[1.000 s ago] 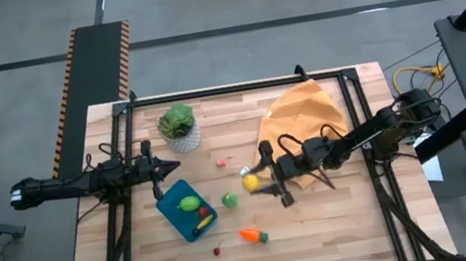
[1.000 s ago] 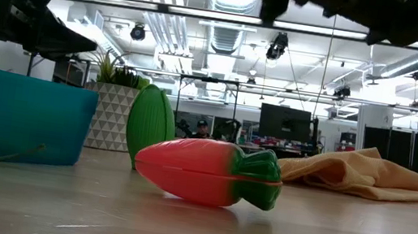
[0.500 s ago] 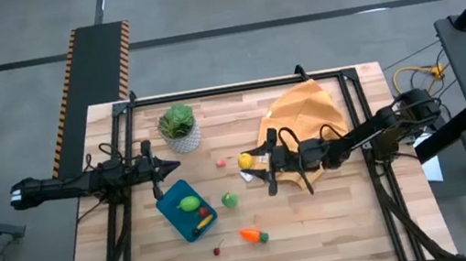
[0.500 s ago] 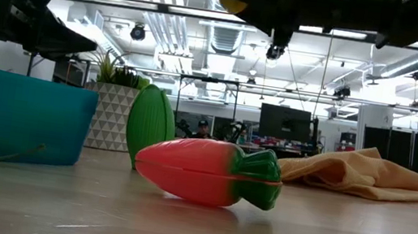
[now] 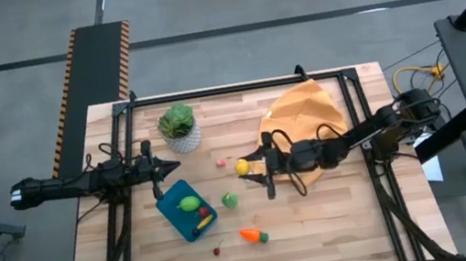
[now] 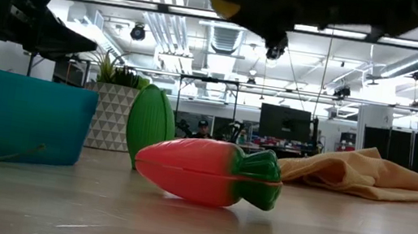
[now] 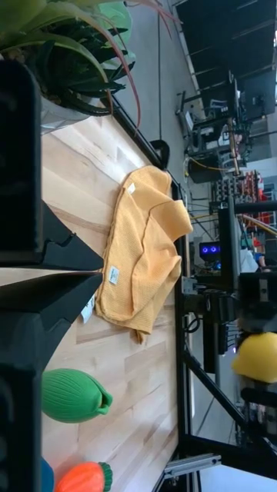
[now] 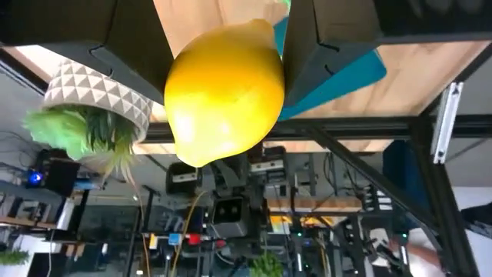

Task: Pick and placing Produce into tupperware
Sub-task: Put the yellow lemon into the blue bin

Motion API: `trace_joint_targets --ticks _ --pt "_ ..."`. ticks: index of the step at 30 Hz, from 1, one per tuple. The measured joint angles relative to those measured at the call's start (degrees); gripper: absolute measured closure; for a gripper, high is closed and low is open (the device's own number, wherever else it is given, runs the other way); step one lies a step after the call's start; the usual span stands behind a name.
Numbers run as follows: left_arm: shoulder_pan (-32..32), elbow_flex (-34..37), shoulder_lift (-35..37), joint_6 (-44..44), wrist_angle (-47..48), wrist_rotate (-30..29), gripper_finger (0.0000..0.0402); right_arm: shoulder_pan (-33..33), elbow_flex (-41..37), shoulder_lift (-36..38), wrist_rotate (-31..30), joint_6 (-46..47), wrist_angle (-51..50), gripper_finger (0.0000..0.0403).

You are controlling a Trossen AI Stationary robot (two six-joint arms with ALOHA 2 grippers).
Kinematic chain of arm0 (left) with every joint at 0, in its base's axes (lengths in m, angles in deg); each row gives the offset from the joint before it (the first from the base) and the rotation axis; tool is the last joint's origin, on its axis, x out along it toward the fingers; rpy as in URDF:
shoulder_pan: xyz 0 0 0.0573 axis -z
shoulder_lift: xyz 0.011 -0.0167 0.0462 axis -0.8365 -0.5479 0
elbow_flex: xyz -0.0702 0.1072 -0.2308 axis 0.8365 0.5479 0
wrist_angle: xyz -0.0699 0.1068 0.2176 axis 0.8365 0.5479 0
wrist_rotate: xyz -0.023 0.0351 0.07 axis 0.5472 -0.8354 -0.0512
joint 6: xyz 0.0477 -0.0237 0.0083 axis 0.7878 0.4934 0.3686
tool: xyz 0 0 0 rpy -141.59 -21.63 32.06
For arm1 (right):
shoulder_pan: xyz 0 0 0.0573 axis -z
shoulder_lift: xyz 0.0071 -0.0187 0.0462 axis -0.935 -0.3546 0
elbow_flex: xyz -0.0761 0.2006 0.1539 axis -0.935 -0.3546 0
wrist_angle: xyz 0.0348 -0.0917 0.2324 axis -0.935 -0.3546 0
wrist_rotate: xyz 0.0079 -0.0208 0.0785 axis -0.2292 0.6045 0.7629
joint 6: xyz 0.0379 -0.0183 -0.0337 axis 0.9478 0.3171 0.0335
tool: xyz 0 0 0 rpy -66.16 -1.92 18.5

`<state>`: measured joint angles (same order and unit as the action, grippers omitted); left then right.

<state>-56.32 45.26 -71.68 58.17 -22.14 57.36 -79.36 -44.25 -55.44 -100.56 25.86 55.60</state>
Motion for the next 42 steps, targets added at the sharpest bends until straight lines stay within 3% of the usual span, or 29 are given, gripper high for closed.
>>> trace_joint_targets --ticks 16,30,36,42 --pt "0.0 0.0 0.1 0.0 -0.2 -0.1 0.0402 0.0 26.5 -19.0 10.6 -0.6 -14.0 0.0206" --pt "0.0 0.0 0.1 0.0 -0.4 0.0 0.0402 0.0 51.7 -34.8 14.0 1.5 -37.8 0.0206" --pt "0.0 0.0 0.1 0.0 -0.3 0.0 0.0402 0.0 58.1 -38.0 14.0 1.9 -47.1 0.0206" --pt "0.0 0.0 0.2 0.1 -0.3 0.0 0.0402 -0.1 60.0 -39.5 14.2 3.1 -47.7 0.0206"
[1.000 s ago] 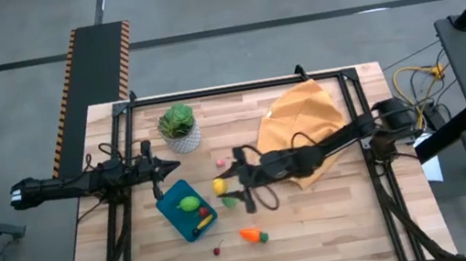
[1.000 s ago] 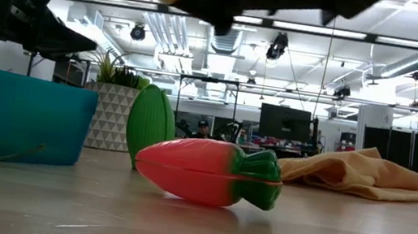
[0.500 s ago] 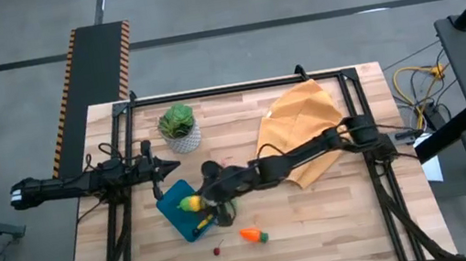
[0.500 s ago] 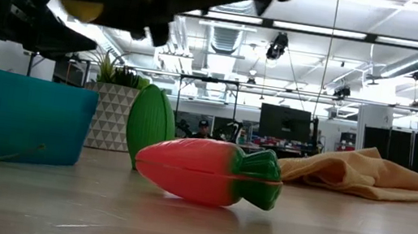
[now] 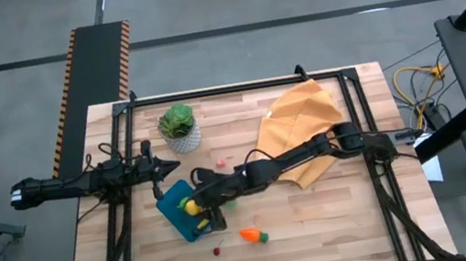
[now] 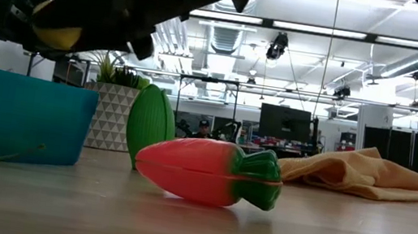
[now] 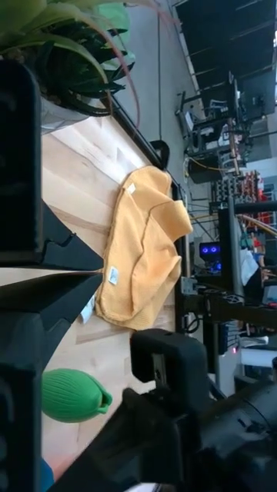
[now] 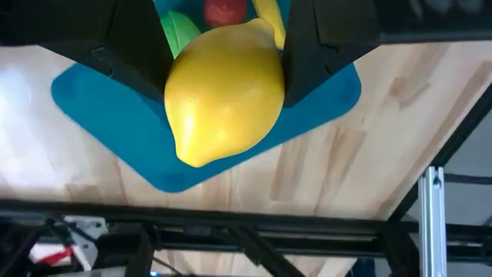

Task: Pick and placing Produce into tupperware
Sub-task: Put the yellow lemon into the blue bin

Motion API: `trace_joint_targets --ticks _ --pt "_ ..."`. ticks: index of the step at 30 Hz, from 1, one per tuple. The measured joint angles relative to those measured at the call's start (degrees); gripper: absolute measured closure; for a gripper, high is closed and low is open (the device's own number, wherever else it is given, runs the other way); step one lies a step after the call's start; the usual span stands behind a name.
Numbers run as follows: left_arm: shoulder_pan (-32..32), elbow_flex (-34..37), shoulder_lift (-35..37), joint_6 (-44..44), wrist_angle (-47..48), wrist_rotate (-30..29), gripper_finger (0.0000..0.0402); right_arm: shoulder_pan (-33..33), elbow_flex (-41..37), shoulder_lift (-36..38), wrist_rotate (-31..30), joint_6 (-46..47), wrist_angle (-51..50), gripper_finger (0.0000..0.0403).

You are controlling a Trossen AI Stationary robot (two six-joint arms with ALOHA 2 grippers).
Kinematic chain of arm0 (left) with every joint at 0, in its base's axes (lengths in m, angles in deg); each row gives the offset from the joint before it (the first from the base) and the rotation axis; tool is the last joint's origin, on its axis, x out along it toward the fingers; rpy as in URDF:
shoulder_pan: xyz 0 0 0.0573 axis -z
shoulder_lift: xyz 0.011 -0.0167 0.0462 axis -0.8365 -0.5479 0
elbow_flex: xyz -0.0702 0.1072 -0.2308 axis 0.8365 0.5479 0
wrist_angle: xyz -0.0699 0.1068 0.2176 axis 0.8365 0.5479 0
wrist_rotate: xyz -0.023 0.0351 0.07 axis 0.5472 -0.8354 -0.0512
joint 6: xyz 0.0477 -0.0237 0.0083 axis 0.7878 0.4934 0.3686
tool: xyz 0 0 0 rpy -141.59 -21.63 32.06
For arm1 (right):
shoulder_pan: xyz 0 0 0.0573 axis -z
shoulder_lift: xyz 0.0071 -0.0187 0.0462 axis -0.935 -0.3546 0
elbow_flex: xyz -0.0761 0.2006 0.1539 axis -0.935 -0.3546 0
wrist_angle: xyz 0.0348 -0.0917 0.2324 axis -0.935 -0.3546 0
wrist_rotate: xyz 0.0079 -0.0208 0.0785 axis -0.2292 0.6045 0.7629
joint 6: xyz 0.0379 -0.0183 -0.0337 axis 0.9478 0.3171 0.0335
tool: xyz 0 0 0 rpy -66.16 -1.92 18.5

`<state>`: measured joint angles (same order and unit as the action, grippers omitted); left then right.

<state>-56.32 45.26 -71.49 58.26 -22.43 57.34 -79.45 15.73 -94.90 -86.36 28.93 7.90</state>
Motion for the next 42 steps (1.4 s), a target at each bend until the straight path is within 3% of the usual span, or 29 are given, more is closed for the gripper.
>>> trace_joint_targets --ticks 6,42 --pt "0.0 0.0 0.1 0.0 -0.1 0.0 0.0402 -0.3 1.5 -2.8 1.3 1.0 -0.9 0.0206" --pt "0.0 0.0 0.1 0.1 -0.1 0.0 0.0402 -0.8 0.1 -2.7 1.3 1.1 -6.6 0.0194"
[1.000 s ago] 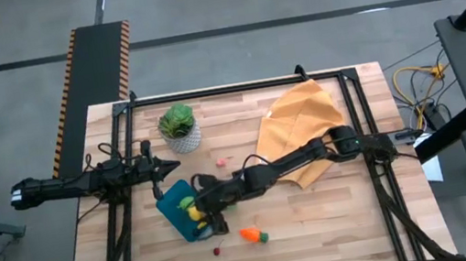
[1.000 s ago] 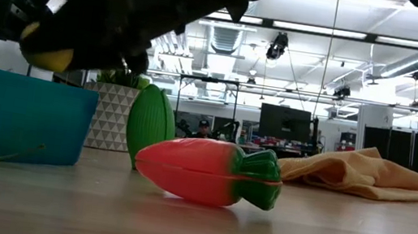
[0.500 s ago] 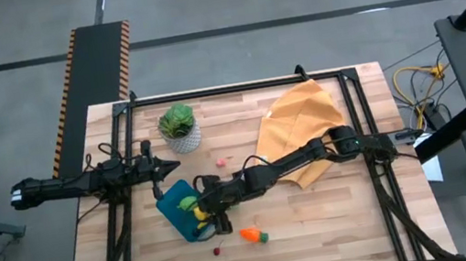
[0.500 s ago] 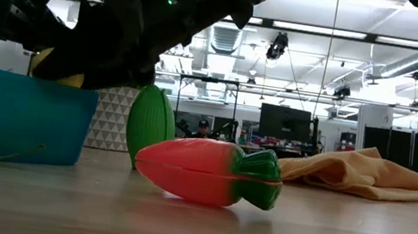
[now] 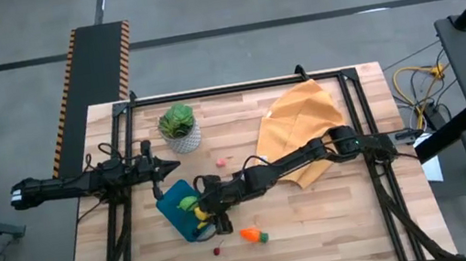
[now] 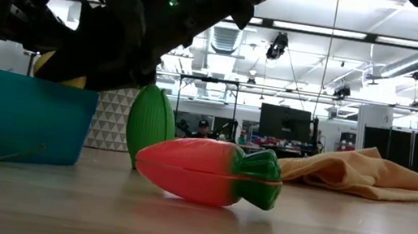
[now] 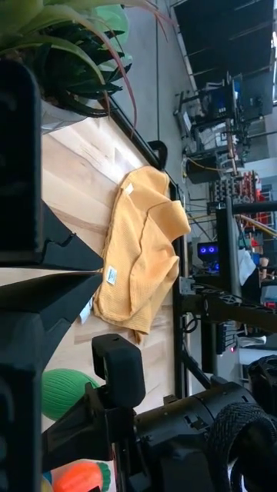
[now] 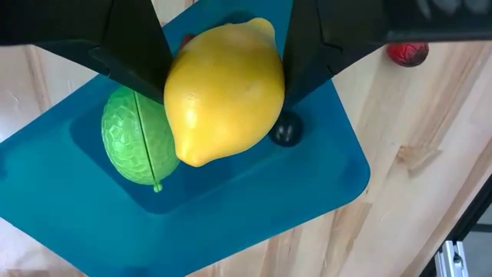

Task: Pick and placing Produce into tupperware
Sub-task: Put the yellow lemon into the blue bin, then put the pink peach into the blue bin

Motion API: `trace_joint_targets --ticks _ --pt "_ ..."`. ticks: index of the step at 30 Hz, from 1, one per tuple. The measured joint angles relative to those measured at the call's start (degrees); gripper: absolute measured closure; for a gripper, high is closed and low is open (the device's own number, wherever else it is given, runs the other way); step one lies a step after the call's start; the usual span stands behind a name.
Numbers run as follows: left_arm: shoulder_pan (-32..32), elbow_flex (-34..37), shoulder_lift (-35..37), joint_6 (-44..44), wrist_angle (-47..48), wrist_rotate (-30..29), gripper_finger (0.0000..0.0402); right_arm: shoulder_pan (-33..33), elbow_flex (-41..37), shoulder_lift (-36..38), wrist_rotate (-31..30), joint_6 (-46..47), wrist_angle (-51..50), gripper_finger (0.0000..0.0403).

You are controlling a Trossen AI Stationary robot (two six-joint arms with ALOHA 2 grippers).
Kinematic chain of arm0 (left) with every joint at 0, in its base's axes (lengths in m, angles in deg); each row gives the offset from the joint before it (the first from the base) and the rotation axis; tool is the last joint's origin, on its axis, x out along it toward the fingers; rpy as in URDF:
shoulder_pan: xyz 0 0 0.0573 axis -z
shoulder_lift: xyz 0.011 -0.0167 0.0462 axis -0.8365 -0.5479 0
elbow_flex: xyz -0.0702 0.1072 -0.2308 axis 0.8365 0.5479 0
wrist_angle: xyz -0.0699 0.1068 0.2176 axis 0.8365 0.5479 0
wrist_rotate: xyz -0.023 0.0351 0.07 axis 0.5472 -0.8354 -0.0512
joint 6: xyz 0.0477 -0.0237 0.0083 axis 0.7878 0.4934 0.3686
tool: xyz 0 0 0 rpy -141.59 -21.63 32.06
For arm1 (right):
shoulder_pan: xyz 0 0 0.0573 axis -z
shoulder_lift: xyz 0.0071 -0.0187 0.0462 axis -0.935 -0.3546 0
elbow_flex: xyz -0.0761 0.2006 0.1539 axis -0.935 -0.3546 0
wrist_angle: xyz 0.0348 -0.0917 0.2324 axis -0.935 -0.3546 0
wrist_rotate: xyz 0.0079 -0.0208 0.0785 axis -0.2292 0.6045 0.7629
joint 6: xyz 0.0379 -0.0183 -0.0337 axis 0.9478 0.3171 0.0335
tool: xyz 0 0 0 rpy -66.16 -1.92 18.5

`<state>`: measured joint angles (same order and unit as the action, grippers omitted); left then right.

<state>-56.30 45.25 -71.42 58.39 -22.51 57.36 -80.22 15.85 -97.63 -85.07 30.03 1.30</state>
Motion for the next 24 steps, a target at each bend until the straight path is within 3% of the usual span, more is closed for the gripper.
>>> trace_joint_targets --ticks 8,24 --pt "0.0 0.0 0.0 0.0 0.0 0.0 0.0402 0.0 0.0 0.0 0.0 0.4 0.0 0.0191" --pt "0.0 0.0 0.0 0.0 0.0 0.0 0.0402 0.0 0.0 0.1 0.0 0.4 0.1 0.0149"
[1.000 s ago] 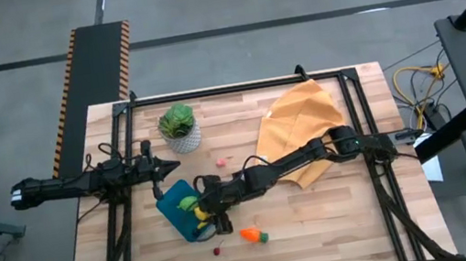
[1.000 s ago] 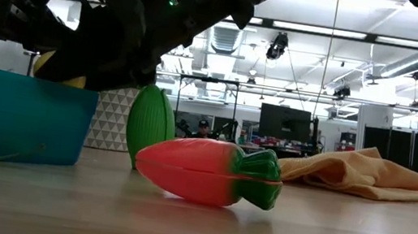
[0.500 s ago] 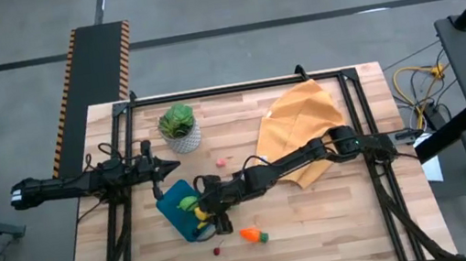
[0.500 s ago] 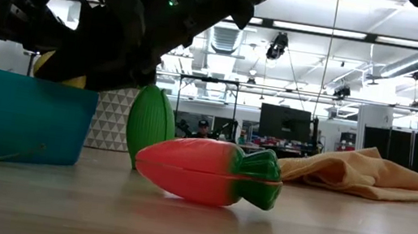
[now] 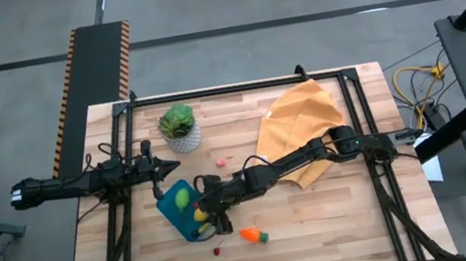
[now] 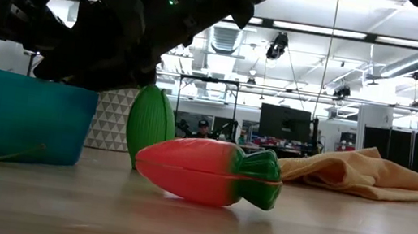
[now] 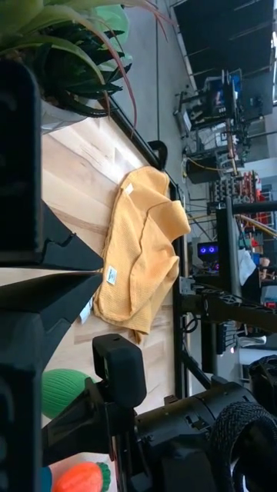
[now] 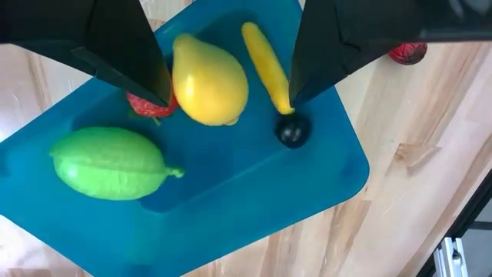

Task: Pick and placing Produce into tupperware
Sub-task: Put the pink peach into the blue bin

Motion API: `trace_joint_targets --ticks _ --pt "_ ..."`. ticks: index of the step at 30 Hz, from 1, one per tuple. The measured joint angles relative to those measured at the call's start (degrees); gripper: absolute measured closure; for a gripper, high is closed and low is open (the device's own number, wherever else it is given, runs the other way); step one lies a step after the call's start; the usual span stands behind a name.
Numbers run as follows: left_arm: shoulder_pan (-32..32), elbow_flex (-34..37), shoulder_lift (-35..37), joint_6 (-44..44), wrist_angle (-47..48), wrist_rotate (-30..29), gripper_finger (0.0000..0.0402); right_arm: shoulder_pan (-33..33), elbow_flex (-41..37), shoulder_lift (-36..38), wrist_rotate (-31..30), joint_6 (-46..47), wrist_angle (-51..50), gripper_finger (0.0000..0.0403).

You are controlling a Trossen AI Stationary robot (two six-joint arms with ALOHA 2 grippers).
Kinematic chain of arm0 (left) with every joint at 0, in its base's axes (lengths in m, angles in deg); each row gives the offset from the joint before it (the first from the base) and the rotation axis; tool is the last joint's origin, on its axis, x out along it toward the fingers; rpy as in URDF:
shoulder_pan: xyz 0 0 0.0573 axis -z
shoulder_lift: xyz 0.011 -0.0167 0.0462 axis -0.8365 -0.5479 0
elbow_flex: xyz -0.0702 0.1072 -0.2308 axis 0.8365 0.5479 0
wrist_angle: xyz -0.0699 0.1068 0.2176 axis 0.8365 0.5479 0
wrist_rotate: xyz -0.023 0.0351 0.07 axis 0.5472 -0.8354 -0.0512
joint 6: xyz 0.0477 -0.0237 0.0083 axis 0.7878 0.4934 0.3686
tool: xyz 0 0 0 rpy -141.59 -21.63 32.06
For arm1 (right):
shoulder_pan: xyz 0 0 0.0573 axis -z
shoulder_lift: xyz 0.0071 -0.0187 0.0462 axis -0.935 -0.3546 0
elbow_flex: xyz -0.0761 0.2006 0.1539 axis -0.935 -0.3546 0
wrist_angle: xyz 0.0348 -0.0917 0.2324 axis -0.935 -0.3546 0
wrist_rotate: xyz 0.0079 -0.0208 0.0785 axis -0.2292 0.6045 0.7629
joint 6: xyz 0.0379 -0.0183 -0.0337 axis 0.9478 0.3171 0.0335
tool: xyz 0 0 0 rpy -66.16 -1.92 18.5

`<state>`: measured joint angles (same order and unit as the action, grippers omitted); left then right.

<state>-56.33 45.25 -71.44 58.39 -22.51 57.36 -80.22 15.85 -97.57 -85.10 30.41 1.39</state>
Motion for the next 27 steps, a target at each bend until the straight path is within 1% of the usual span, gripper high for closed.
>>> trace_joint_targets --ticks 12,22,24,27 --pt "0.0 0.0 0.0 0.0 0.0 0.0 0.0402 0.1 2.4 0.0 -0.5 -0.5 1.5 0.0152" --pt "0.0 0.0 0.0 0.0 0.0 0.0 0.0402 0.1 5.9 0.5 -0.5 -4.0 1.6 0.0156" --pt "0.0 0.0 0.0 0.0 0.0 0.0 0.0402 0.2 6.1 1.3 -0.9 -4.9 1.6 0.0158" --pt "0.0 0.0 0.0 0.0 0.0 0.0 0.0402 0.2 5.9 3.0 -3.0 -6.6 1.4 0.0162"
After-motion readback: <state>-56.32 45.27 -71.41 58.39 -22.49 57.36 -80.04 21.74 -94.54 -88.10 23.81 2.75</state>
